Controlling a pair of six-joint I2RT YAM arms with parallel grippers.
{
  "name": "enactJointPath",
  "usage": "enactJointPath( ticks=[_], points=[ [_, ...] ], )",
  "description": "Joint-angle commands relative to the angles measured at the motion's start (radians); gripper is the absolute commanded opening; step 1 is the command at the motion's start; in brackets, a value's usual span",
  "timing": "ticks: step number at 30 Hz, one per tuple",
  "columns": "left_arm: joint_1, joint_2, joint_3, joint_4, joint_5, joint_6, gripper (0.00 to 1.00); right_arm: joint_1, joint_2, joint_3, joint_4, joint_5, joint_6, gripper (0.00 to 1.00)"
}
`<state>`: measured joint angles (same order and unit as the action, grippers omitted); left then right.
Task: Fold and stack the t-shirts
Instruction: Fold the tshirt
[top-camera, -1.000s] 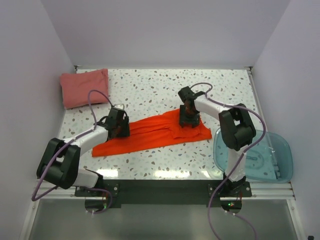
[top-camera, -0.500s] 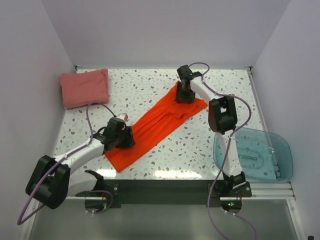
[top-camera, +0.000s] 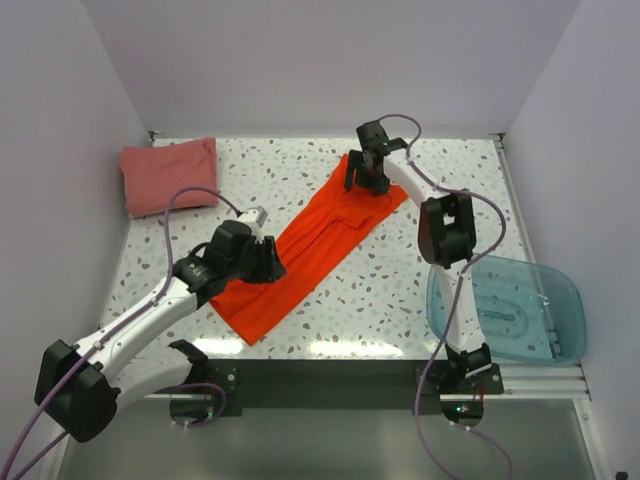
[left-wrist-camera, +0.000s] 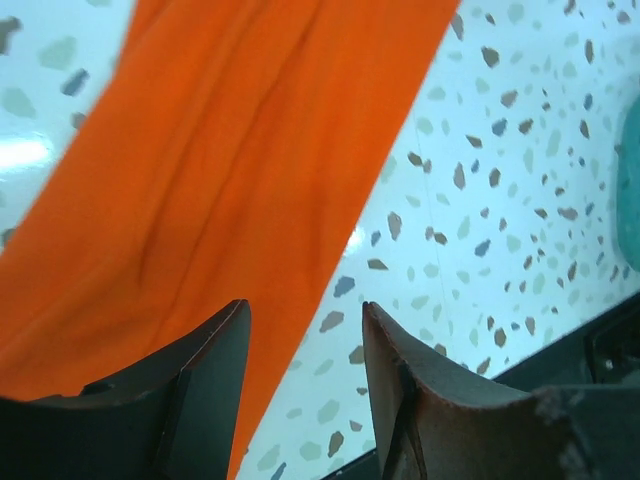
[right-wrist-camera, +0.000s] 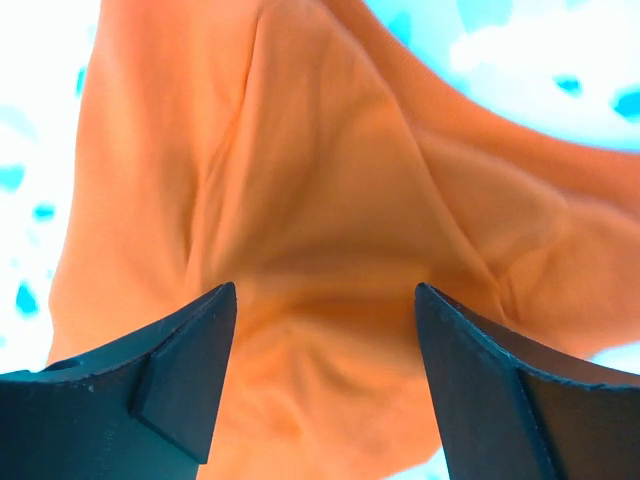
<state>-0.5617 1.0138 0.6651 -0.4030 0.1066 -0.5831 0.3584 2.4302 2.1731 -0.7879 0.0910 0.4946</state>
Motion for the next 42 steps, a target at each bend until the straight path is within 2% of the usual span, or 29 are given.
enactJointPath(
  ticks=[1,6,11,21,28,34,42],
  points=[
    [-0.003,0.051,0.060,-0.152,-0.168,-0.004,0.53,0.019,-0.222,-0.073,0.065,-0.007,-0.048,0.76],
    [-0.003,0.098,0.018,-0.132,-0.199,-0.018,0.52,0.102,-0.359,-0.252,0.073,-0.010,-0.048,0.75],
    [-0.003,0.120,-0.028,-0.102,-0.186,-0.006,0.52,0.165,-0.367,-0.387,0.116,-0.057,0.018,0.74],
    [-0.007,0.117,-0.160,-0.005,-0.078,-0.035,0.50,0.185,-0.292,-0.443,0.145,-0.048,0.062,0.74],
    [-0.035,0.147,-0.203,0.055,-0.005,-0.083,0.49,0.179,-0.189,-0.394,0.055,0.039,0.047,0.74],
    [-0.128,0.224,-0.185,0.154,0.082,-0.127,0.46,0.137,-0.106,-0.361,0.038,0.062,0.064,0.74],
    [-0.349,0.393,-0.079,0.268,0.163,-0.143,0.46,0.044,-0.054,-0.263,0.042,0.046,0.041,0.74]
  ],
)
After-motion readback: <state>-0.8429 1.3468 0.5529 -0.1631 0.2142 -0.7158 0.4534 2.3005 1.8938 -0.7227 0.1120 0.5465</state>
